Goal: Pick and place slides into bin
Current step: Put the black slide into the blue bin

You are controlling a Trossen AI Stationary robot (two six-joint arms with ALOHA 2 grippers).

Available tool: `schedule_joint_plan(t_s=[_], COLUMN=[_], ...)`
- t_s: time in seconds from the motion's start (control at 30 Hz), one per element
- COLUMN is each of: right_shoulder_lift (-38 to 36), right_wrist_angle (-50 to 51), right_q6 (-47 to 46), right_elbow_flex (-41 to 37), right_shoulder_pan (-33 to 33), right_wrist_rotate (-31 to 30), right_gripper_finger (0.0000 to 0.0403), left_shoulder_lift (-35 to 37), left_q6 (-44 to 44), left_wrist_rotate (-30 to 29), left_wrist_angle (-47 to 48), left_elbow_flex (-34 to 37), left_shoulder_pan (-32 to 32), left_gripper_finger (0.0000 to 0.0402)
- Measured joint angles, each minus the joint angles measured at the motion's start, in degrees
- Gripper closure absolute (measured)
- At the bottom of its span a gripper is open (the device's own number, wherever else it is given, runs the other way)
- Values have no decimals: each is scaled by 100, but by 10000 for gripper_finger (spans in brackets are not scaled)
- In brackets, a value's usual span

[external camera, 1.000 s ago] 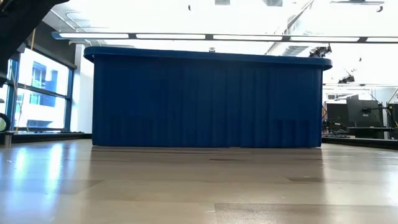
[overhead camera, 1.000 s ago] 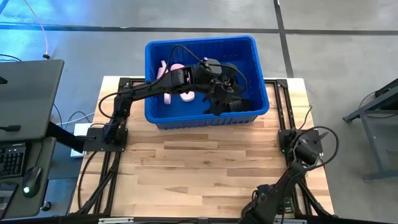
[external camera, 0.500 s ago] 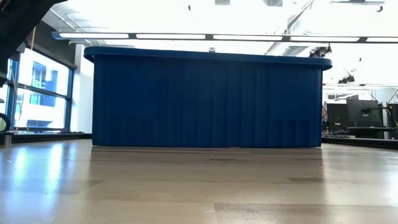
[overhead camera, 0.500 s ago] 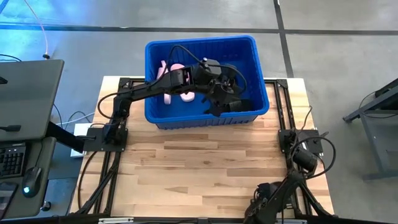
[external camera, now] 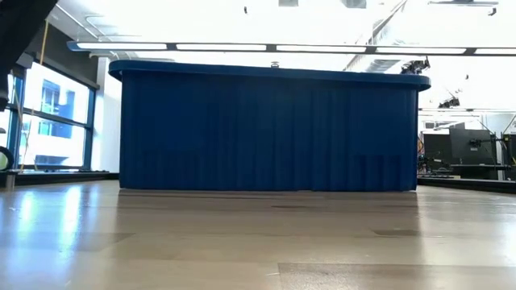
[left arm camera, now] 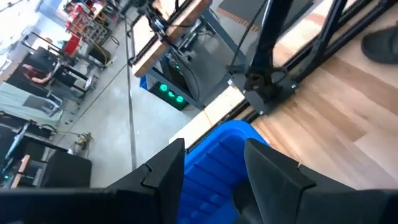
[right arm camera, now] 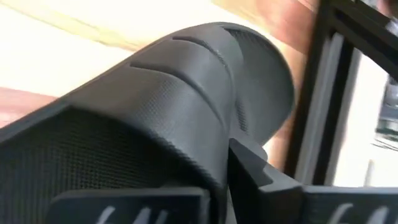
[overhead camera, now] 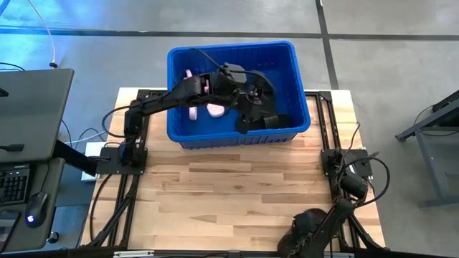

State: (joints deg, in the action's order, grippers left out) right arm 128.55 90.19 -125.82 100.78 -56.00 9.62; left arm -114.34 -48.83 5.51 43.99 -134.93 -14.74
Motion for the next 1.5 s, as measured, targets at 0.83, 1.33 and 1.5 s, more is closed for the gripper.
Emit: schedule_joint_plan(t_s=[0.83,1.33,1.5], right_shoulder_lift=[-33,-1323,-1143], right_wrist_angle=[-82,-1705,-4141], right_q6=[9580,14118,16286], right_elbow_flex=[3443,3072,2814], right_shoulder_pan=[1386,5432,6578], right_wrist_rotate=[-9988,-8272,-5745], right_gripper_finger=[402,402,403], left_shoulder_lift=[2930,3444,3396], left_q6=[286,576,430], left_wrist_rotate=[-67,-508,-668], left_wrist_angle=[1820,2712,2831], left_elbow_flex=[-9,-6,46], left_shoulder_pan=[975,1066,1064], left_gripper_finger=[245,245,245])
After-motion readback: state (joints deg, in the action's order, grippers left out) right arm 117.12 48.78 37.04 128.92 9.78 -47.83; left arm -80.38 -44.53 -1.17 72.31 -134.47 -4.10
